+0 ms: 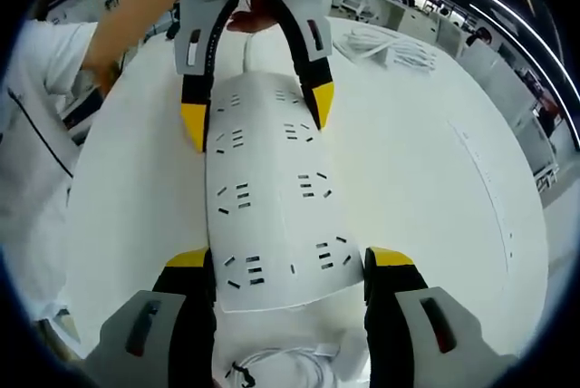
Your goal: Straighten the power strip on the desk, plug the charger into it
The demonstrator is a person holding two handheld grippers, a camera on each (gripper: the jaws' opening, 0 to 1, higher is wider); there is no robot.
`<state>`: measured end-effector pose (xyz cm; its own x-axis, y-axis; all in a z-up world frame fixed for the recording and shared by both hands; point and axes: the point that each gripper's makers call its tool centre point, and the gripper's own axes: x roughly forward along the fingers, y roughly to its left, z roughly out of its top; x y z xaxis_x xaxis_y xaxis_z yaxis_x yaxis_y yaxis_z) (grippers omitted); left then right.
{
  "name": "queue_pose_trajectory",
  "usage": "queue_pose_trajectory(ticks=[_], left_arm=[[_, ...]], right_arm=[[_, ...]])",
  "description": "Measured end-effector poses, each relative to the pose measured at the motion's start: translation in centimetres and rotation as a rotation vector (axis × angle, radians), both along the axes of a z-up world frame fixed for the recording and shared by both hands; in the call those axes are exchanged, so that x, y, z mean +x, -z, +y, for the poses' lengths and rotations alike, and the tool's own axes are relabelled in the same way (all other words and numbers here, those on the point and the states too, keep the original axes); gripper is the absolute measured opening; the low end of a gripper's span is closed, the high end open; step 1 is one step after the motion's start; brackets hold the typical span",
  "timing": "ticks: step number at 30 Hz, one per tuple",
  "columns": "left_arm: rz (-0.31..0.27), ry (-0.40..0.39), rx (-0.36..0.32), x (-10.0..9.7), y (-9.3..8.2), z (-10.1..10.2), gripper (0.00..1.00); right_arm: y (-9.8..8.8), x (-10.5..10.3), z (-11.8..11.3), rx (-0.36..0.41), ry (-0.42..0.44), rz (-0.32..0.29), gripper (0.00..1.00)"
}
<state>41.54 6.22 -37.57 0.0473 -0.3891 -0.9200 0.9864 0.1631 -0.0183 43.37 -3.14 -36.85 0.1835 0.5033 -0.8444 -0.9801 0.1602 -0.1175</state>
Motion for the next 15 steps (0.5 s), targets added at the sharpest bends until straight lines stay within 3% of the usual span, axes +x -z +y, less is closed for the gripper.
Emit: queue_pose_trajectory(ticks=[3,7,9,13,15], left_arm=[[0.001,0.000,0.010,0.0,0.0,0.0,0.69],[0.002,0.006,0.028,0.0,0.1,-0.1,0.69],[0.000,0.011,0.031,0.0,0.1,-0.1,0.68],[-0.009,0.047,0.005,-0.1,0.1,-0.2,0.69],[0.000,0.057,-0.002,-0.1,0.2,-0.3,0.69]], right_arm=[[-0.2,0.1,0.2,0.056,-0.005,-0.014,0.66],[-1.3,0.1,0.3,0.220,0.054,0.010,0.64],[-2.8,0.2,-0.4,0.309,0.099,-0.010,0.62],[-6.4,-0.3,-3.7,0.504,0.227,-0.082,0.62],[-7.5,0.1,-6.6,0.573,0.332,-0.154,0.62]])
